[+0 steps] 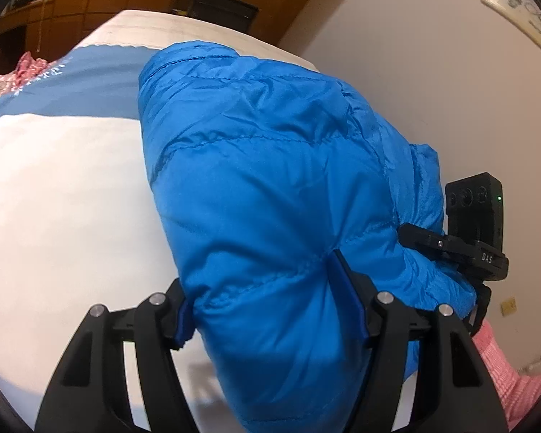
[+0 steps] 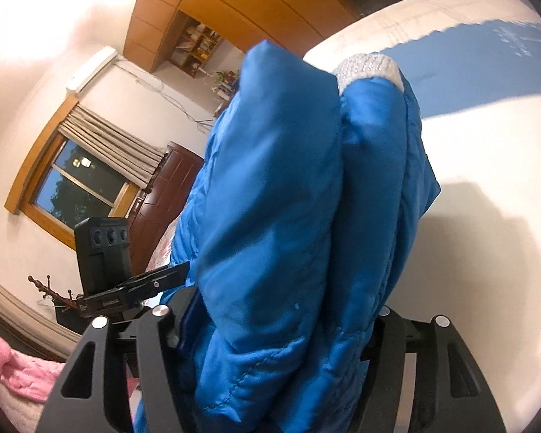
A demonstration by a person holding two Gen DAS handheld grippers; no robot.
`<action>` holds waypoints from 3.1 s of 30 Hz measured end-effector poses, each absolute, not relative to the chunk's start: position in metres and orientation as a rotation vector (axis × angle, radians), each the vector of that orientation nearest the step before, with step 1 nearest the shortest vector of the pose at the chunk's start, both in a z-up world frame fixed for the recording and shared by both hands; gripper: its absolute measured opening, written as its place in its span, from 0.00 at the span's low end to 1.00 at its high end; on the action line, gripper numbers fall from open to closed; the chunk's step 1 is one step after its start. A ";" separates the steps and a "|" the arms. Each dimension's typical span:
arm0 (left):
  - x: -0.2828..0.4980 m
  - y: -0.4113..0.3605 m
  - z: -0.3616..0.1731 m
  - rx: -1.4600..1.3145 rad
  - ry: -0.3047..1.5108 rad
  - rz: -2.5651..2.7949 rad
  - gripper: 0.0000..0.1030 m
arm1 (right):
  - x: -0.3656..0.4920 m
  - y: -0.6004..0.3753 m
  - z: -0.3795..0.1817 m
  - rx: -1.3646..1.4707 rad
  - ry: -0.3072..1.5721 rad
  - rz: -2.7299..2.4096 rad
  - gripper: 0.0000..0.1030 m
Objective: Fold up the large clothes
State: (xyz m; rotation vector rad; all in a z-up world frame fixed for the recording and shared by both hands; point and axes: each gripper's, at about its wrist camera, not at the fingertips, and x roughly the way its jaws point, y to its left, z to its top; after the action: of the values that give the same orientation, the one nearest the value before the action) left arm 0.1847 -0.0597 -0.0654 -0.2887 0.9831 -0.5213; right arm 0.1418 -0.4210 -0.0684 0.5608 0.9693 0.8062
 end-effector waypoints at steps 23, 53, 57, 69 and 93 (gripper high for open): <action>0.180 -0.051 -0.096 -0.185 1.048 -0.368 0.72 | 0.143 -0.414 -0.081 0.473 1.136 0.608 0.77; 0.117 -0.073 -0.056 -0.062 1.090 -0.206 0.79 | 0.066 -0.401 -0.044 0.237 1.177 0.286 0.92; 0.098 -0.076 -0.039 -0.056 1.073 -0.185 0.86 | 0.042 -0.389 -0.019 0.190 1.154 0.279 0.96; 0.053 -0.068 -0.006 -0.086 1.044 -0.098 0.90 | 0.000 -0.376 0.026 0.085 1.116 0.169 0.96; 0.010 -0.063 0.022 -0.033 1.047 -0.057 0.90 | -0.042 -0.357 0.050 0.058 1.134 0.167 0.96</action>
State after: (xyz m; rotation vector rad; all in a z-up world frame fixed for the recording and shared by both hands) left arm 0.0101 -0.0631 0.0217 -0.0334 1.0465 -0.0570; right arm -0.0418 -0.3566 0.0495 0.0577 1.1344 0.1666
